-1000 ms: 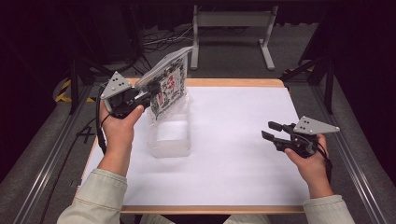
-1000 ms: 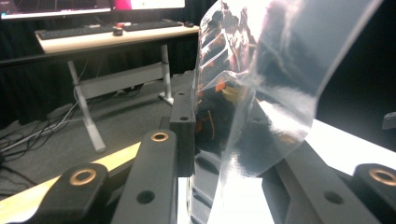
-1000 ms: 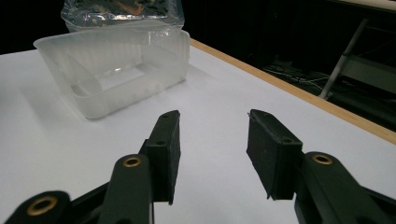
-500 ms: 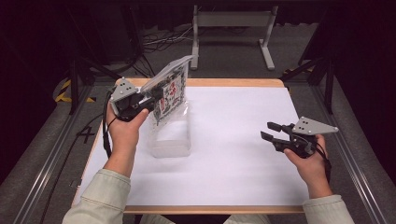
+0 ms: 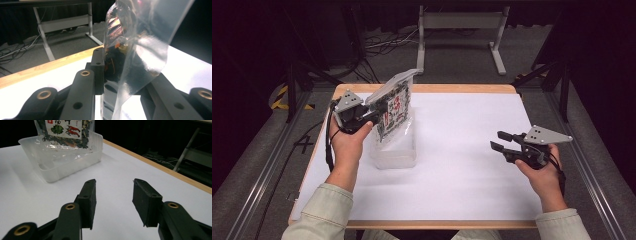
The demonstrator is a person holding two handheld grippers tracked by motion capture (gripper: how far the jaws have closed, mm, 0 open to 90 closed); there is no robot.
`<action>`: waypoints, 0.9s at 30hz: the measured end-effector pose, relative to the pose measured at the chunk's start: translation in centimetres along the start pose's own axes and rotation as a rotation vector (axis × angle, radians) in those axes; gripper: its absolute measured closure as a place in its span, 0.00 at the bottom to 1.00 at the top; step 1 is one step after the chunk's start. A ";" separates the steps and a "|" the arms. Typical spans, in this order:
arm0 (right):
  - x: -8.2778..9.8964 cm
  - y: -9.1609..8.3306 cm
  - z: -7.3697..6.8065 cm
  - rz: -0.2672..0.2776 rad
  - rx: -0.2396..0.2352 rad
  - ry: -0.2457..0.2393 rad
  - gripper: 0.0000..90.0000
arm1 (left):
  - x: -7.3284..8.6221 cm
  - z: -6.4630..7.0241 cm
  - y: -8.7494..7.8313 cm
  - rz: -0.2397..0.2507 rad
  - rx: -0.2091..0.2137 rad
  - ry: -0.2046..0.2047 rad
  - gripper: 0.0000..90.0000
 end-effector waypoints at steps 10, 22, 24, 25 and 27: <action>0.1 0.1 0.0 -0.003 -0.004 0.005 0.61 | 0.7 0.1 0.8 0.018 0.022 0.006 0.81; 0.3 0.3 -0.1 -0.009 -0.010 0.005 0.60 | 1.8 -0.4 1.4 0.001 0.040 -0.020 0.80; 0.3 0.3 -0.2 -0.011 -0.012 0.005 0.60 | 2.2 -0.5 1.4 -0.009 0.042 -0.035 0.80; 0.3 0.4 -0.2 -0.011 -0.012 0.005 0.60 | 2.3 -0.5 1.4 -0.009 0.044 -0.042 0.80; 0.3 0.4 -0.2 -0.014 -0.013 0.011 0.60 | 2.5 -0.6 1.3 -0.015 0.046 -0.042 0.80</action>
Point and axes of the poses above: each handheld gripper's, and its own axes: y roughly forward along the jaws, x roughly out of its underside, z roughly to its right, the point moved 9 cm from there along y, roughly forward along the jaws, and after that the axes turned 1 degree about -y, right-handed, at the moved point
